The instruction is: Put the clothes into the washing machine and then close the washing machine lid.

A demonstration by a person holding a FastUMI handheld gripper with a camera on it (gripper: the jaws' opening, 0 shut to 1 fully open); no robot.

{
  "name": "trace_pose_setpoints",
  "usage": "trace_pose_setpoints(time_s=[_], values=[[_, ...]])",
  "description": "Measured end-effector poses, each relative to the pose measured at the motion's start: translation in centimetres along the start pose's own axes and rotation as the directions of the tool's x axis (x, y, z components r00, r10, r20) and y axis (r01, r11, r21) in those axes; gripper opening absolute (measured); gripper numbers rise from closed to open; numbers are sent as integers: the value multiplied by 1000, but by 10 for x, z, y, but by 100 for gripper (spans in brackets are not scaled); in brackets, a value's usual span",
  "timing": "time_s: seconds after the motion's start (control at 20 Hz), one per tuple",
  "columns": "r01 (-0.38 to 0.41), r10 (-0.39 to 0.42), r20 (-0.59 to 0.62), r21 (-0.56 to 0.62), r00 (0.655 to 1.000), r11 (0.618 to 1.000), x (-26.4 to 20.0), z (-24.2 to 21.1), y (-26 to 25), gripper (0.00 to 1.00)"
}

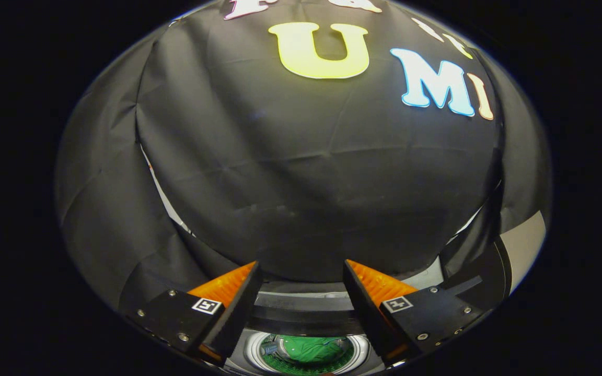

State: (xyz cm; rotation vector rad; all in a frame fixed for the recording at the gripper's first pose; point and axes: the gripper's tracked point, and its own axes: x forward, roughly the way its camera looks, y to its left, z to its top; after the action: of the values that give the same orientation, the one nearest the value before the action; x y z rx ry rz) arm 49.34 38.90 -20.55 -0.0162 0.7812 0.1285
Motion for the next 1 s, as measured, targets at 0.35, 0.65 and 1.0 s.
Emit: trace_pose_setpoints(time_s=[0.35,0.65,1.0], values=[[19,-15,138,-24,990,1000,-20,-3,4,95],[8,1,221,-37,975,999,-37,-15,7,95],[12,2,290,-46,957,999,-55,-32,10,95]])
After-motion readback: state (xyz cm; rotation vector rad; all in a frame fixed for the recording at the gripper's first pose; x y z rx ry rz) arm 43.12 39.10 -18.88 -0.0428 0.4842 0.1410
